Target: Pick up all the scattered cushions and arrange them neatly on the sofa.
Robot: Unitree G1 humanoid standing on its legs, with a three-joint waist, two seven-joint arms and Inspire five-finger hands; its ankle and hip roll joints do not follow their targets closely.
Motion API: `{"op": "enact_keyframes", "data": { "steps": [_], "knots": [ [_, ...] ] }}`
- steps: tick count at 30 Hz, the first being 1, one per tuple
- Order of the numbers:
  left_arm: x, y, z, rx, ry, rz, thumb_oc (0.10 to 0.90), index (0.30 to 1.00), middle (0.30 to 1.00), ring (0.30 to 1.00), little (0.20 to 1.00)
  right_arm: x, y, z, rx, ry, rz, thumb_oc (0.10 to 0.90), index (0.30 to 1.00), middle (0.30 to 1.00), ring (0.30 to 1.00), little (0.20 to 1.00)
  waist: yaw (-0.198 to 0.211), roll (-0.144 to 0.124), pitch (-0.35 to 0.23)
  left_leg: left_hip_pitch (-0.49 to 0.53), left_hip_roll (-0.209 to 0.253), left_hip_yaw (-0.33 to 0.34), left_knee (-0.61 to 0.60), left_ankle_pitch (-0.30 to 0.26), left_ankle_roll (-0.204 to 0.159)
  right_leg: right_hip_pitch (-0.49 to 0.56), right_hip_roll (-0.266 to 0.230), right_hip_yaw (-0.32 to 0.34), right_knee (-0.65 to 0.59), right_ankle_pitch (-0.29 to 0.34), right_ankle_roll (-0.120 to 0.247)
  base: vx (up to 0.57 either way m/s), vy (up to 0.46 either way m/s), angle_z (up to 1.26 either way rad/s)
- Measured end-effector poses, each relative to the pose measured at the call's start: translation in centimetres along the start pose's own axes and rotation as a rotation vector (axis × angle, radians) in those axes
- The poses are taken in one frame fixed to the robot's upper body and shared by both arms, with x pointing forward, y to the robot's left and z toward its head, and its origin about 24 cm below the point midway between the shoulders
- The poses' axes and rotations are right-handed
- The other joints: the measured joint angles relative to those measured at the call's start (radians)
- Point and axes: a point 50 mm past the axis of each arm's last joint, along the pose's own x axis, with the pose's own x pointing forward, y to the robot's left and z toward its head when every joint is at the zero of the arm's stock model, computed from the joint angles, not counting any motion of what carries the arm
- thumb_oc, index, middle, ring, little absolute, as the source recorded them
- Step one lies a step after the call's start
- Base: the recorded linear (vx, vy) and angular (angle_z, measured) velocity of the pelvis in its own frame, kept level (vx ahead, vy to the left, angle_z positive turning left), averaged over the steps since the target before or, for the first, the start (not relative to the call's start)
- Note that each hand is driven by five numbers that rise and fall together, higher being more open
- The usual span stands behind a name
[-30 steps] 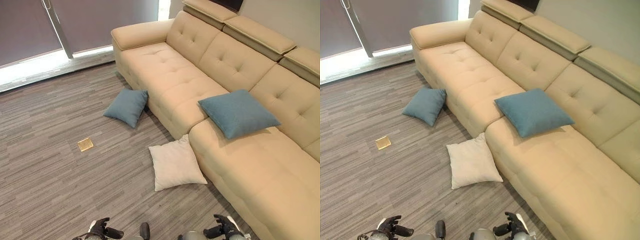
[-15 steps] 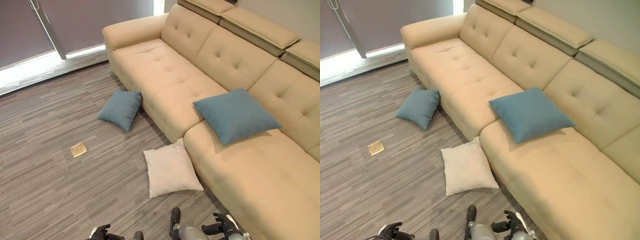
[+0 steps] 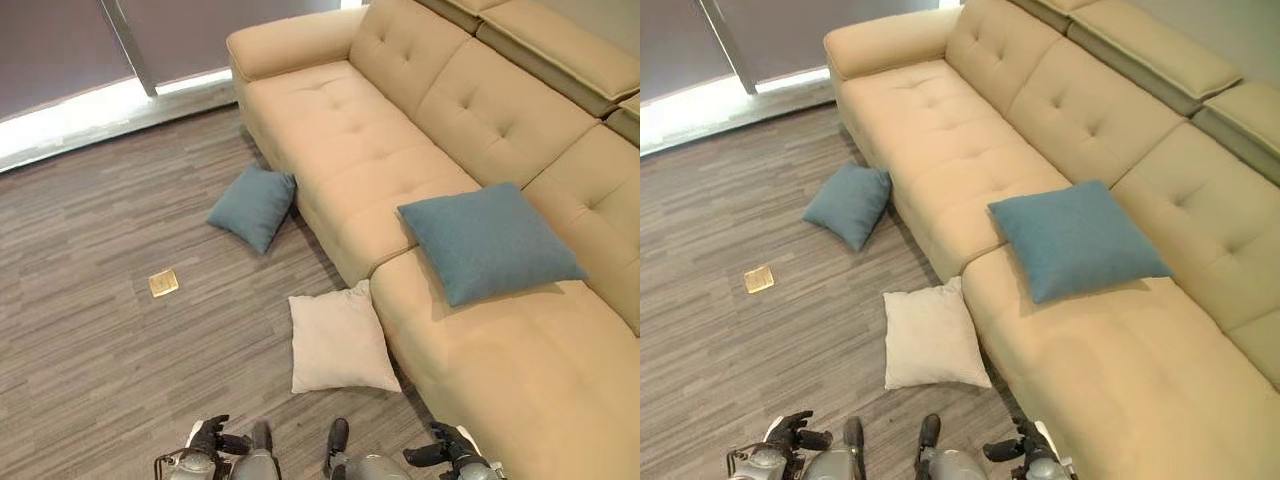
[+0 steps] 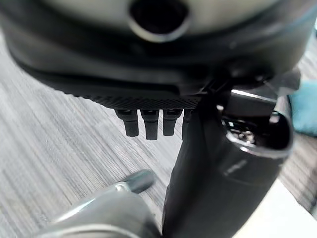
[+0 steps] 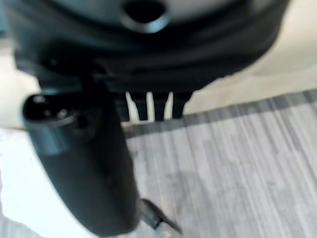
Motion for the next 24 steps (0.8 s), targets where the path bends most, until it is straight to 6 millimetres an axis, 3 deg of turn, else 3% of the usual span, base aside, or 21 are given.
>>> {"op": "enact_keyframes", "data": {
  "steps": [1,3,4,5,8,9,11,13,17,20,22,24],
  "knots": [
    [-0.1,-0.2,-0.4,0.001,0.014,-0.005,0.800,0.900,0.900,0.900,0.900,0.0,0.1,0.0,-0.002,-0.003,0.002,0.800,0.900,0.900,0.900,0.900,-0.006,0.011,0.000,0.003,-0.003,-0.004,0.023,0.020,0.030,0.008,0.008,0.018,0.005,-0.005,0.008,0.15,0.265,-0.78],
    [-0.1,-0.3,-0.4,0.001,0.016,-0.005,0.800,0.900,0.900,0.900,0.900,0.0,0.4,0.0,-0.006,0.000,0.010,0.800,0.900,0.900,0.900,0.900,-0.010,0.013,0.000,0.002,-0.003,0.011,0.043,0.025,0.037,0.011,0.006,0.033,0.015,-0.013,0.020,0.12,0.267,-0.42],
    [-0.1,-0.2,-0.7,-0.003,0.026,-0.002,0.800,0.900,0.900,0.900,0.900,-0.2,0.8,-0.5,-0.021,0.014,0.022,0.800,0.900,0.900,0.900,0.900,-0.004,0.018,-0.003,0.019,-0.010,0.031,0.045,0.054,0.077,-0.002,-0.004,0.063,0.061,-0.032,0.050,0.08,0.194,-0.46],
    [-0.1,-0.1,-0.9,-0.004,0.033,0.001,0.800,0.900,0.900,0.900,0.900,-0.3,1.1,-0.8,-0.026,0.021,0.030,0.800,0.900,0.900,0.900,0.900,-0.003,0.015,-0.004,0.030,-0.018,0.042,0.043,0.048,0.086,-0.008,-0.013,0.075,0.084,-0.038,0.056,0.03,0.067,-0.51],
    [-0.2,0.3,-1.4,-0.009,0.046,0.014,0.800,0.900,0.900,0.900,0.900,-0.4,1.1,-1.4,-0.033,0.033,0.031,0.800,0.900,0.900,0.900,0.900,0.010,0.017,-0.007,0.062,-0.035,0.090,0.032,0.034,0.117,-0.056,-0.063,0.077,0.221,-0.095,0.097,0.08,0.135,-0.37],
    [-0.2,0.6,-1.6,-0.016,0.051,0.024,0.800,0.900,0.900,0.900,0.900,-0.3,0.8,-1.2,-0.036,0.027,0.023,0.800,0.900,0.900,0.900,0.900,0.016,0.017,-0.007,0.083,-0.041,0.102,0.018,0.037,0.125,-0.100,-0.088,0.070,0.331,-0.129,0.114,0.10,0.081,-0.12],
    [-0.2,1.4,-1.8,-0.018,0.057,0.042,0.800,0.900,0.900,0.900,0.900,-0.3,0.6,-0.9,-0.038,0.019,0.020,0.800,0.900,0.900,0.900,0.900,0.016,0.014,-0.010,0.098,-0.046,0.094,0.014,0.026,0.138,-0.118,-0.118,0.079,0.373,-0.149,0.125,0.09,0.057,0.03],
    [-0.2,2.0,-2.0,-0.011,0.064,0.058,0.800,0.900,0.900,0.900,0.900,-0.2,0.6,-0.6,-0.041,0.009,0.018,0.800,0.900,0.900,0.900,0.900,0.017,0.009,-0.013,0.116,-0.052,0.078,-0.001,0.026,0.140,-0.139,-0.146,0.088,0.404,-0.159,0.136,0.12,0.022,0.18],
    [-0.3,2.5,-2.4,-0.007,0.075,0.068,0.800,0.900,0.900,0.900,0.900,-0.1,0.6,0.1,-0.039,-0.016,0.020,0.800,0.900,0.900,0.900,0.900,0.016,0.010,-0.018,0.141,-0.056,0.059,-0.027,0.025,0.148,-0.194,-0.128,0.138,0.365,-0.158,0.139,0.10,-0.026,0.21],
    [-0.5,2.3,-3.1,-0.007,0.092,0.064,0.800,0.900,0.900,0.900,0.900,-0.1,0.9,0.2,-0.036,-0.020,0.030,0.800,0.900,0.900,0.900,0.900,0.019,-0.013,-0.030,0.144,-0.076,0.037,-0.026,0.017,0.127,-0.192,-0.125,0.137,0.244,-0.065,0.138,0.05,-0.078,0.27],
    [-0.6,1.5,-3.6,-0.011,0.102,0.042,0.800,0.900,0.900,0.900,0.900,-0.1,0.9,0.0,-0.035,-0.011,0.028,0.800,0.900,0.900,0.900,0.900,0.023,0.005,-0.032,0.127,-0.052,0.019,0.011,-0.006,0.093,-0.164,-0.094,0.131,0.196,-0.004,0.102,0.04,-0.105,0.15],
    [-0.7,1.4,-3.8,-0.011,0.108,0.042,0.800,0.900,0.900,0.900,0.900,-0.1,0.9,0.6,-0.033,-0.032,0.028,0.800,0.900,0.900,0.900,0.900,0.026,0.007,-0.032,0.105,-0.032,0.017,0.035,-0.020,0.077,-0.161,-0.076,0.125,0.172,0.003,0.092,-0.01,-0.089,-0.02]
  ]
}}
